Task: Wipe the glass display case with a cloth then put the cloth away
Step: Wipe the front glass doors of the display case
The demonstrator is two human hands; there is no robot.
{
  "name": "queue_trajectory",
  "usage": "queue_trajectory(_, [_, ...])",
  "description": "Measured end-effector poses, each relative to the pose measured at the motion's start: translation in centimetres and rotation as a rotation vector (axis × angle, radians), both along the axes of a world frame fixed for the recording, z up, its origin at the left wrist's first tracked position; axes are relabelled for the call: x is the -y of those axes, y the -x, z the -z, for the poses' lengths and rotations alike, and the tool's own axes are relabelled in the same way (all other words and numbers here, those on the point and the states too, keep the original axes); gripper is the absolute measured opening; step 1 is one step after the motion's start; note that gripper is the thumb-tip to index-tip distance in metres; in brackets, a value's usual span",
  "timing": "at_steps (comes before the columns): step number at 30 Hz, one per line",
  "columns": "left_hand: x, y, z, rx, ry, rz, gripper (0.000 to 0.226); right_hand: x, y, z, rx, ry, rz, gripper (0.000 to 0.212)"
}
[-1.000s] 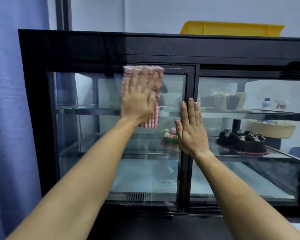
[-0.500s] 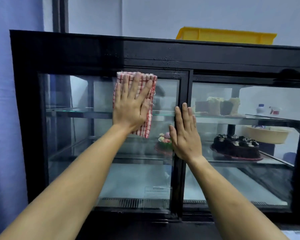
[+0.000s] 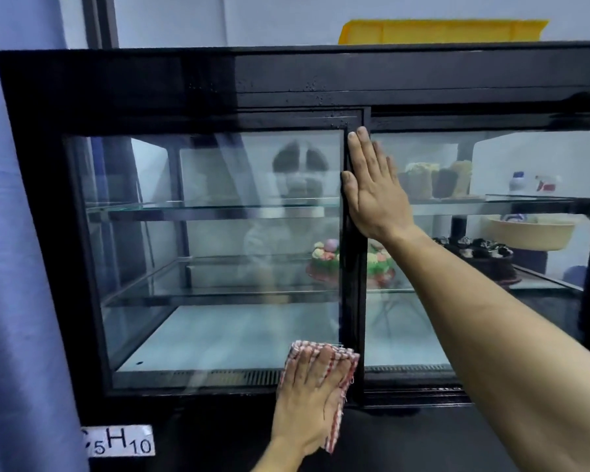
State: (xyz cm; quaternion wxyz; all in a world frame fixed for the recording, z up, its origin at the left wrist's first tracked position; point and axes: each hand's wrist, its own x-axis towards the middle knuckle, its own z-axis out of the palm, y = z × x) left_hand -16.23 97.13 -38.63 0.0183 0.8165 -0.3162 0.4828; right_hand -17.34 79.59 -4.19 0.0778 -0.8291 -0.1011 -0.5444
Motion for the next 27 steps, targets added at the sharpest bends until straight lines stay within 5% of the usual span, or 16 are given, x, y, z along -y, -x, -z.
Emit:
queue_trajectory(5, [-1.1,-2.4,-12.5,0.213,-0.124,0.131,0.069,0.4,-0.2,0.1,-0.02,-0.029,-0.113,0.059])
queue_trajectory(10, [-0.8,-4.2,-30.6,0.199,0.241,0.08,0.063,2.0,0.3,1.6,-0.087,-0.151,-0.225,0.056])
queue_trajectory(13, [-0.4,-4.1,-34.7,0.206,0.331,0.053,0.061,1.6,0.3,2.0,-0.085,-0.182,-0.225,0.055])
queue_trajectory(17, [0.5,-2.9,-28.1,0.171,0.348,0.056,0.065,1.4,-0.3,2.6,-0.08,-0.254,-0.215,0.057])
queue_trajectory(23, [1.1,0.3,-3.2,-0.001,0.141,0.031,0.073,1.8,-0.5,2.9,-0.099,-0.194,-0.156,0.06])
queue_trajectory(27, [0.9,-0.3,-3.3,-0.02,0.131,-0.058,0.066,1.7,-0.7,3.3,-0.079,-0.169,-0.113,0.06])
